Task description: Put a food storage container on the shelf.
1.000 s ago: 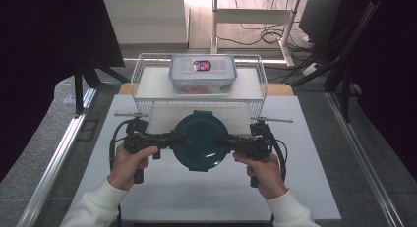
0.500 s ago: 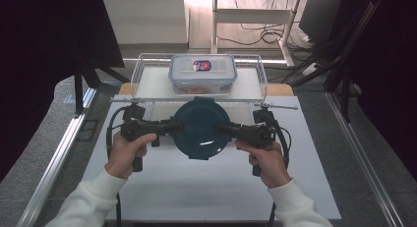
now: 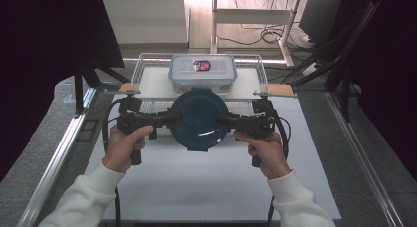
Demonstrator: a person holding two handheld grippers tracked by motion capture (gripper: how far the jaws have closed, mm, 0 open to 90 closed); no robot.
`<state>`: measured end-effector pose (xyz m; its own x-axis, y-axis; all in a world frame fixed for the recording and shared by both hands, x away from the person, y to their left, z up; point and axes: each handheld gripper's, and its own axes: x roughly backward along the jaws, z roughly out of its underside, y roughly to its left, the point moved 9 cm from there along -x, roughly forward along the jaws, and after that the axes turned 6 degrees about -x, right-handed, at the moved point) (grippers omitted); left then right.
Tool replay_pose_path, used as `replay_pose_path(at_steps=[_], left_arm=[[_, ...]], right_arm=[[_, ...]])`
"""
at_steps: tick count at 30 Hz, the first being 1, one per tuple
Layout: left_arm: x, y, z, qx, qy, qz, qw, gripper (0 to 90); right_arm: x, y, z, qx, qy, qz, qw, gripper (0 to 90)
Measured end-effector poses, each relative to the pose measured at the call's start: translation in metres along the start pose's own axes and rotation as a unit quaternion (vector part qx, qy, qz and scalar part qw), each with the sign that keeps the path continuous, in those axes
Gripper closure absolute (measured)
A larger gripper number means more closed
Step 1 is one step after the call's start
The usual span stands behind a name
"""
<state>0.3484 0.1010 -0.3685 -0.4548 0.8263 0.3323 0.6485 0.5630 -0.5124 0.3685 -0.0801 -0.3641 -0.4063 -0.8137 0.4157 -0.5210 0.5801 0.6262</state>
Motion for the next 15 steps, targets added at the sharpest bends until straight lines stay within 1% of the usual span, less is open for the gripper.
replay_pose_path(at_steps=[2, 8, 15], left_arm=[[0.0, 0.0, -0.002, 0.004, -0.001, 0.0, 1.0, 46.4], [-0.001, 0.0, -0.008, 0.001, 0.0, 0.0, 1.0, 46.3], [0.0, -0.001, -0.021, -0.004, -0.003, -0.001, 1.0, 46.3]], right_arm=[[0.0, 0.0, -0.002, 0.001, 0.002, 0.001, 1.0, 38.0], [0.0, 0.0, -0.009, 0.004, 0.004, 0.001, 1.0, 38.0], [0.002, 0.004, -0.021, 0.01, 0.001, 0.002, 0.9999, 38.0]])
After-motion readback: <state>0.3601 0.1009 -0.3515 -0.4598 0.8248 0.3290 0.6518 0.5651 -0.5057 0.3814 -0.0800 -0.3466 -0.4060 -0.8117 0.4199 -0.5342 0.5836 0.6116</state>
